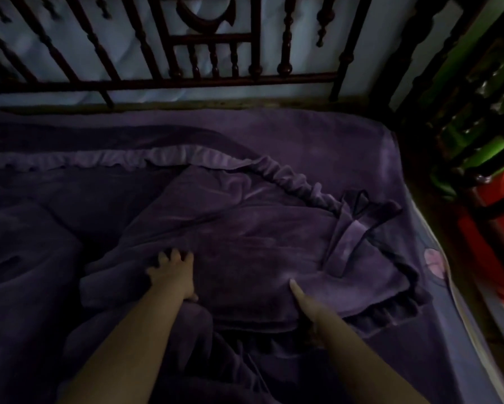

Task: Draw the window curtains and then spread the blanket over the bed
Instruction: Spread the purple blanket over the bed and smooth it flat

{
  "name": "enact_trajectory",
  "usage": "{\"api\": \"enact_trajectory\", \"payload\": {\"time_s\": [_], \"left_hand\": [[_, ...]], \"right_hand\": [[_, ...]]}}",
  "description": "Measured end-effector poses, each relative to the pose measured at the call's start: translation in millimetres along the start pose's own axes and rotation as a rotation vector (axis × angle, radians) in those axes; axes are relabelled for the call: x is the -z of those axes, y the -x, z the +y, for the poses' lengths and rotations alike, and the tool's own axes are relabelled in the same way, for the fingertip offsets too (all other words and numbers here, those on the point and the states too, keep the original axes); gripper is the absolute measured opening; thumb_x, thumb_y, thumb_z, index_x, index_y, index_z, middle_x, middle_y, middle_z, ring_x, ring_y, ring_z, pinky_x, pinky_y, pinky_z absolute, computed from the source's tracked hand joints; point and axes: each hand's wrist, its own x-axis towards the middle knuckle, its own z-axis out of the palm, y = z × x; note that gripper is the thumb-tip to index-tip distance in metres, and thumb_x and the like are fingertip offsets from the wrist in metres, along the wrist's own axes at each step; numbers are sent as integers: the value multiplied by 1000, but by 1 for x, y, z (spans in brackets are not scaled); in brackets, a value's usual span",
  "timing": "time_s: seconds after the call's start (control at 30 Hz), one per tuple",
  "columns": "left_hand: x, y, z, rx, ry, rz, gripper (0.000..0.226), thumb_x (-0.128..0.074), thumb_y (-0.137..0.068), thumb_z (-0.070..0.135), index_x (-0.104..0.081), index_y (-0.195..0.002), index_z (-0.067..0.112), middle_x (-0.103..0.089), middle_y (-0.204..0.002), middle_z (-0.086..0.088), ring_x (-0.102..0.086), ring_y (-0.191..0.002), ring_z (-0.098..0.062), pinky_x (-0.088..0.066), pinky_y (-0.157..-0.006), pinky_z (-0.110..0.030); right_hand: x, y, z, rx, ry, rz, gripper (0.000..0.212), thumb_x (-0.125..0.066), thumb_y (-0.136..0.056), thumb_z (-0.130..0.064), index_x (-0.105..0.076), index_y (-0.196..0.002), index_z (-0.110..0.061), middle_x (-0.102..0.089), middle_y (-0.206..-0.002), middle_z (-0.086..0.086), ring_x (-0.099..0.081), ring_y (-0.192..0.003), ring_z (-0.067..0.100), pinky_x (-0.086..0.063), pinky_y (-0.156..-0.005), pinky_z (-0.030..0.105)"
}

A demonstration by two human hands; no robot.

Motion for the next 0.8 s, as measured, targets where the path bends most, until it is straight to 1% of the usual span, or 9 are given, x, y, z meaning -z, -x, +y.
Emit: {"api": "enact_trajectory", "payload": {"time_s": [0.1, 0.17, 0.2, 0.3, 0.47, 0.53, 0.63, 0.7, 0.8], "left_hand": [[-15, -15, -3, -86, -96, -33, 57, -55, -85, 46, -34, -136, 31, -25, -149, -4, -23, -137, -28, -26, -110, -52], [-22, -18, -3, -187, -80, 99, 28, -41, -93, 37, -54, -113, 23, -52, -129, -2, -46, -118, -20, -33, -106, -40], [-23, -17, -3, -214, 12, 160, 27, -35, -95, 35, -55, -103, 19, -59, -119, -2, -52, -107, -18, -38, -98, -32], [-12, -6, -6, -190, 371, 279, 34, -27, -98, 38, -49, -90, 14, -64, -104, -8, -57, -86, -21, -44, -74, -28], [50, 45, 17, -246, 796, 564, 36, -35, -98, 30, -57, -107, 4, -64, -109, -17, -58, -103, -33, -43, -85, -34], [94, 73, 41, -275, 958, 698, 36, -38, -98, 23, -54, -119, -1, -60, -122, -22, -54, -113, -33, -39, -93, -33], [175, 118, 96, -432, 1286, 828, 35, -40, -97, 16, -51, -126, 0, -56, -130, -18, -50, -121, -29, -35, -98, -26], [221, 142, 141, -588, 1380, 881, 35, -38, -97, 18, -52, -125, 1, -57, -129, -16, -52, -119, -27, -37, -100, -26], [247, 135, 192, -637, 1328, 859, 35, -37, -98, 19, -50, -126, 1, -56, -129, -16, -52, -119, -29, -38, -97, -27]], "right_hand": [[-18, -19, -7, 150, -487, 202, 95, -78, -64, -46, -37, -133, 5, -50, -134, 21, -53, -114, 40, -45, -100, 49], [-25, -23, -21, 189, -699, 209, 80, -80, -67, -21, -39, -131, 6, -55, -128, 21, -58, -107, 38, -50, -91, 50], [-25, -22, -30, 220, -761, 175, 70, -75, -70, -11, -42, -129, 5, -58, -126, 19, -60, -105, 36, -52, -87, 47], [-14, -1, -70, 373, -694, 185, 48, -65, -70, -1, -57, -117, 3, -64, -113, 13, -62, -93, 28, -54, -72, 38], [30, 96, -154, 1007, -394, 181, 22, -58, -68, 9, -59, -79, -10, -60, -83, 11, -56, -79, 21, -47, -72, 34], [59, 148, -188, 1244, -302, 213, 33, -59, -67, 11, -53, -85, -16, -60, -90, 8, -56, -83, 18, -48, -76, 28], [119, 233, -241, 1482, -235, 331, 40, -65, -66, 6, -51, -101, -10, -60, -89, 4, -56, -76, 5, -46, -67, 20], [162, 275, -272, 1535, -197, 476, 49, -72, -68, -6, -50, -112, -4, -61, -99, 5, -57, -85, 5, -47, -76, 22], [202, 280, -301, 1440, -82, 581, 74, -72, -75, -25, -32, -132, -1, -48, -135, 15, -49, -120, 25, -42, -101, 33]]}}
